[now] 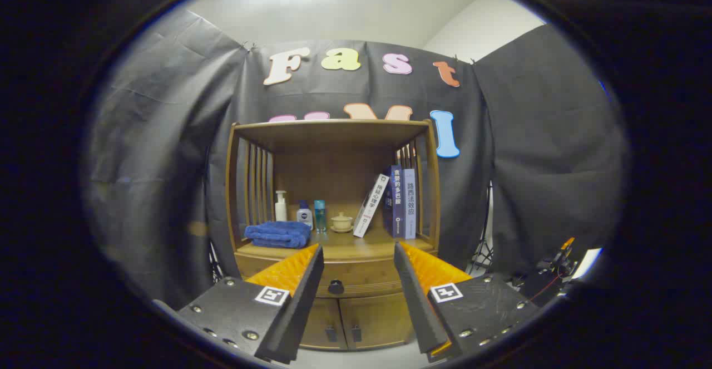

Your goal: Pull open the drawer, take out the items inside it, and place them on the countertop above the cabinet.

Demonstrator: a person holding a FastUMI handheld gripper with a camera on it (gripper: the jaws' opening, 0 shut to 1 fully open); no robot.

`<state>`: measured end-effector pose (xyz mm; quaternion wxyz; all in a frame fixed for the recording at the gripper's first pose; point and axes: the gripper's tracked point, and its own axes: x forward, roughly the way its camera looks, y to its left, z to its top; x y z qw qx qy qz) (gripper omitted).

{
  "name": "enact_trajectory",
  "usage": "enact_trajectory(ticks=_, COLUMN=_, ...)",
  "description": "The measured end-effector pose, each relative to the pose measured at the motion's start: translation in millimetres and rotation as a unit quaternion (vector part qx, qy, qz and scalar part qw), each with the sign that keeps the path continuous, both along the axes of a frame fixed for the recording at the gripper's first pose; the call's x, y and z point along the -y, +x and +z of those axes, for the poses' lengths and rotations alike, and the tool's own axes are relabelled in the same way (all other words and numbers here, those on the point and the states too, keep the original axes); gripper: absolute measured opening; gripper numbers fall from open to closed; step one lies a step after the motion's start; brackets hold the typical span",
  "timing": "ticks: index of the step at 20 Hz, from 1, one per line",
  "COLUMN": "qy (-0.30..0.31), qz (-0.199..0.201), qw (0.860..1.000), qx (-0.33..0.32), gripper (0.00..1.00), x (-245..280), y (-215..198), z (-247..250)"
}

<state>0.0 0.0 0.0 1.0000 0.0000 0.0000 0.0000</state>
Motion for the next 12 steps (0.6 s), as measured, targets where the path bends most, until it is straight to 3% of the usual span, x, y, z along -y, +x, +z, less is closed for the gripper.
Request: enact_trajectory(ticks=12, qy=0.004, qz=-0.007, qw=1.000, qx=0.001, gripper=0.77, x=-1.4, y=2.6, z=-0.5)
